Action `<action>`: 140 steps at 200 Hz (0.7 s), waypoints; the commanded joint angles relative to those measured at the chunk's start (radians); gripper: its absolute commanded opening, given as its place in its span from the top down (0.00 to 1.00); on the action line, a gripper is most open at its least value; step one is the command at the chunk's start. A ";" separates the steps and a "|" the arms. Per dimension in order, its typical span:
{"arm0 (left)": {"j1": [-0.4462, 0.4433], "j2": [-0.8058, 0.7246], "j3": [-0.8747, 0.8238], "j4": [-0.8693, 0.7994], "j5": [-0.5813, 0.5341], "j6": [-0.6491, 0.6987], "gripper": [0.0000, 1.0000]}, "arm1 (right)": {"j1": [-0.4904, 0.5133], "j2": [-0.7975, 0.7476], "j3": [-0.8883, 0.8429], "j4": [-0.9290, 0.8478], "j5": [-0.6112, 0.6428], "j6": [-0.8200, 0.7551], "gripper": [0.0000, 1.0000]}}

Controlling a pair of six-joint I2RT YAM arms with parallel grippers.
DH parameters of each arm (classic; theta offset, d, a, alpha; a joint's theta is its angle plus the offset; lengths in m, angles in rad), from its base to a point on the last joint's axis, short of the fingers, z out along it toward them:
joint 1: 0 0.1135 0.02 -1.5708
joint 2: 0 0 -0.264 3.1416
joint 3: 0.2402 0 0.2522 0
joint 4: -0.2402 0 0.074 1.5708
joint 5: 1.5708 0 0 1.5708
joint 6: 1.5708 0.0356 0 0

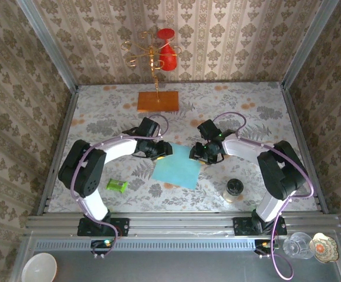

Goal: Fold a paper plane with a square sheet of paper (pick it up from the middle)

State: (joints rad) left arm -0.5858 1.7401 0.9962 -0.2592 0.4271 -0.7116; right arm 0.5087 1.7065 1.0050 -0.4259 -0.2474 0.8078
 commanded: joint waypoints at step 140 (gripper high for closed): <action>0.052 -0.050 -0.028 -0.005 -0.030 -0.064 0.55 | -0.032 0.352 0.410 -0.102 -0.048 -0.271 0.54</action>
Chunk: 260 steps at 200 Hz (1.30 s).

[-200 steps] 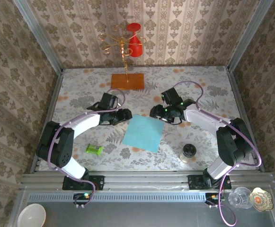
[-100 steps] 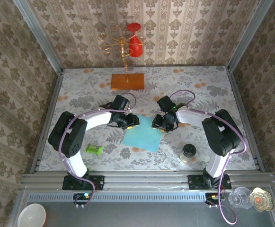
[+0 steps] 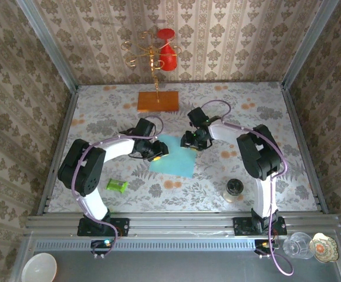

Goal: Fold a paper plane with a square sheet of paper (pick it up from the middle)

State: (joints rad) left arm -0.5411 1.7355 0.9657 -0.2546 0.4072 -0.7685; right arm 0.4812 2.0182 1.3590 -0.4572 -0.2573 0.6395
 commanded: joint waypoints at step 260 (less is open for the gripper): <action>0.049 0.084 -0.030 0.025 -0.036 -0.012 0.80 | 0.021 -0.027 -0.144 0.096 -0.084 0.092 0.71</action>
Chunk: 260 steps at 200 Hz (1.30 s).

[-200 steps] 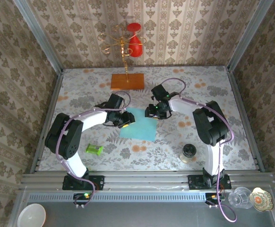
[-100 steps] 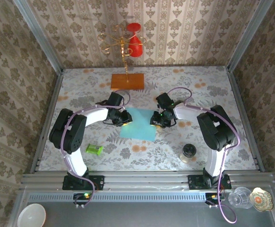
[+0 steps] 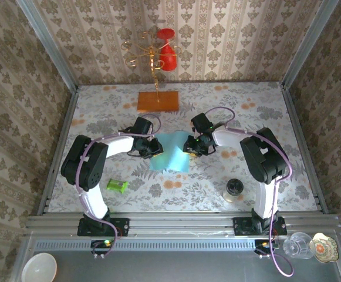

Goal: Fold a paper plane with a square sheet of paper (pick it up from the middle)

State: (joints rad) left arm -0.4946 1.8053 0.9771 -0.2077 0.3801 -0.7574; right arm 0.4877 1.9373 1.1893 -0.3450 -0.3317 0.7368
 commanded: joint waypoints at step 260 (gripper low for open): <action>0.060 -0.160 -0.273 0.371 0.102 -0.144 0.14 | 0.106 0.185 0.137 -0.005 -0.037 0.013 0.71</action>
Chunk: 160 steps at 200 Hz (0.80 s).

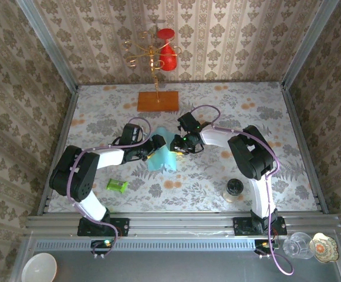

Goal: Fold a paper plane with a square sheet of paper (pick it up from the middle)

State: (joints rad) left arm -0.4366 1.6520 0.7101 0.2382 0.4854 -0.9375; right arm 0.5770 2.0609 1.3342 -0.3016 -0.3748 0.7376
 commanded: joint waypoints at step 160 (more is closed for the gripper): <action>0.009 -0.077 0.102 -0.250 0.012 0.137 0.66 | -0.075 -0.223 -0.234 0.201 -0.088 0.053 0.62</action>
State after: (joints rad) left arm -0.4427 1.6745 0.8059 -0.0212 0.4568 -0.8188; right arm 0.5453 1.9568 1.1568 -0.1452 -0.4736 0.7921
